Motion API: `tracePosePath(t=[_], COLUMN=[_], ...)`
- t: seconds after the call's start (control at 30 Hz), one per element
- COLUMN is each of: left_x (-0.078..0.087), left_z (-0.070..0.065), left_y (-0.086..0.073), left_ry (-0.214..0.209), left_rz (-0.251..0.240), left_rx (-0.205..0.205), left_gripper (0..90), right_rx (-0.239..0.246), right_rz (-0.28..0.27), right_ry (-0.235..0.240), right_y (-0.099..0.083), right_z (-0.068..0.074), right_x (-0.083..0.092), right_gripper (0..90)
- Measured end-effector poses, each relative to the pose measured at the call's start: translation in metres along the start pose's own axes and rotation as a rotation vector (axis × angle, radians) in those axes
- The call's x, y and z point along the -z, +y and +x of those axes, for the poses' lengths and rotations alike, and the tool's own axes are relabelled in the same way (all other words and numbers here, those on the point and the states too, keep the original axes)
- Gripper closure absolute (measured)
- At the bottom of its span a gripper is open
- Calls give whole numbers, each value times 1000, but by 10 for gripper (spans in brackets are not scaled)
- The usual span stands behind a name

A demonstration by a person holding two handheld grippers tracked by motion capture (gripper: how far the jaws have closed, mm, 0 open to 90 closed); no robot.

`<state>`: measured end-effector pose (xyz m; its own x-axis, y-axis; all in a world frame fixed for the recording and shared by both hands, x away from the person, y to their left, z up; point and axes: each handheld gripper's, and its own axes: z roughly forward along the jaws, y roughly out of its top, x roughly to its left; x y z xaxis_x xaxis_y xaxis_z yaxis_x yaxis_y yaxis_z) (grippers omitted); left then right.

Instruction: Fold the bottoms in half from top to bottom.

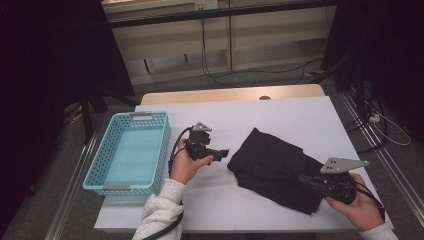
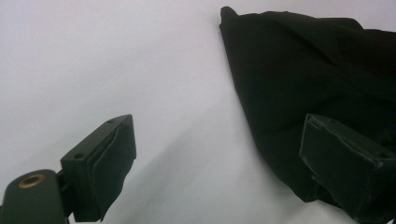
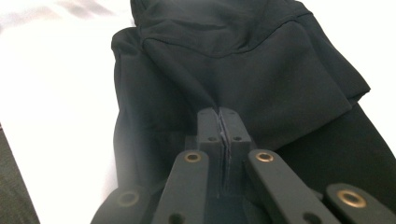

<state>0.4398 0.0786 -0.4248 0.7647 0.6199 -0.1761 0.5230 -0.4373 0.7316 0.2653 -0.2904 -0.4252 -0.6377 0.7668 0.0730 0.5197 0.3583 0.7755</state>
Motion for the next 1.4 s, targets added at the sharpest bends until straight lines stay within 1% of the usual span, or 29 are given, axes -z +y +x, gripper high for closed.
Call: tracePosePath(t=[0.23, 0.27, 0.47, 0.53, 0.57, 0.6, 0.67, 0.7, 0.77, 0.8, 0.83, 0.87, 0.9, 0.93, 0.97, 1.0, 1.03, 1.07, 1.1, 1.13, 1.17, 1.2, 1.23, 1.27, 1.33, 1.37, 1.4], left_x=[-1, -1, -2, -3, -3, -3, -3, -3, -2, -2, -1, -1, 0, 0, 1, 1, 1, 2, 2, 3, 2, 2, 3, 3, 3, 3, 3], left_z=[-1, 0, -1, -1, -1, -1, -1, -1, -2, -2, -1, -1, -1, 0, 0, 1, 1, 0, 2, 2, 2, 2, 3, 2, 3, 3, 3], left_y=[1, 1, 2, 2, 2, 2, 2, 2, 1, 1, 0, 0, -1, -1, -2, -2, -3, -4, -4, -5, -5, -5, -6, -6, -6, -6, -6], left_ry=[-1, -1, -3, -5, -3, -6, -4, -4, -4, -5, -3, 1, 3, 2, 5, 5, 5, 28, 9, 10, 15, 15, 13, 15, 15, 14, 13], left_rz=[-4, 0, -3, -3, -4, -4, -3, -4, 0, -1, 3, 1, 3, 0, 2, 4, 1, 0, 6, 7, 3, 3, 4, 2, 3, 8, 11], left_rx=[-2, -7, -2, -4, -5, -5, -6, -5, -5, -6, -6, -4, -7, -3, 0, -1, -1, 2, 0, 5, 7, 7, 8, 8, 8, 3, 3], left_gripper=[105, 105, 105, 105, 105, 105, 105, 105, 104, 105, 104, 104, 105, 104, 104, 104, 104, 105, 104, 104, 104, 105, 104, 104, 104, 105, 105], right_rx=[0, 2, 8, 18, 24, 23, 14, 8, 6, 3, -7, -7, -11, -17, -18, -29, -45, -39, -37, -43, -44, -55, -67, -67, -75, -71, -75], right_rz=[0, 1, 6, 12, 14, 14, 15, 8, 5, 0, 2, 2, 2, -1, 8, 11, 8, 11, 16, 18, 28, 31, 54, 54, 79, 97, 109], right_ry=[3, 5, 11, 25, 33, 27, 32, 18, 1, -21, -58, -58, -73, -99, -115, -129, -141, -144, -161, -177, -180, -178, -178, -178, -164, -175, -173], right_y=[-3, -3, -7, -9, -10, -11, -11, -10, -7, -4, 1, 1, 3, 6, 9, 11, 12, 14, 16, 18, 19, 20, 21, 21, 20, 19, 19], right_z=[2, 2, 7, 10, 11, 12, 11, 9, 6, 2, -7, -7, -11, -18, -23, -28, -33, -37, -40, -43, -47, -50, -55, -55, -58, -60, -61], right_x=[4, 5, 11, 13, 13, 13, 12, 11, 9, 6, 1, 1, -2, -7, -11, -15, -18, -22, -25, -29, -32, -36, -44, -44, -50, -54, -57], right_gripper=[890, 890, 890, 887, 874, 802, 755, 705, 689, 677, 662, 662, 640, 628, 631, 610, 610, 620, 603, 600, 609, 600, 610, 610, 614, 612, 635])
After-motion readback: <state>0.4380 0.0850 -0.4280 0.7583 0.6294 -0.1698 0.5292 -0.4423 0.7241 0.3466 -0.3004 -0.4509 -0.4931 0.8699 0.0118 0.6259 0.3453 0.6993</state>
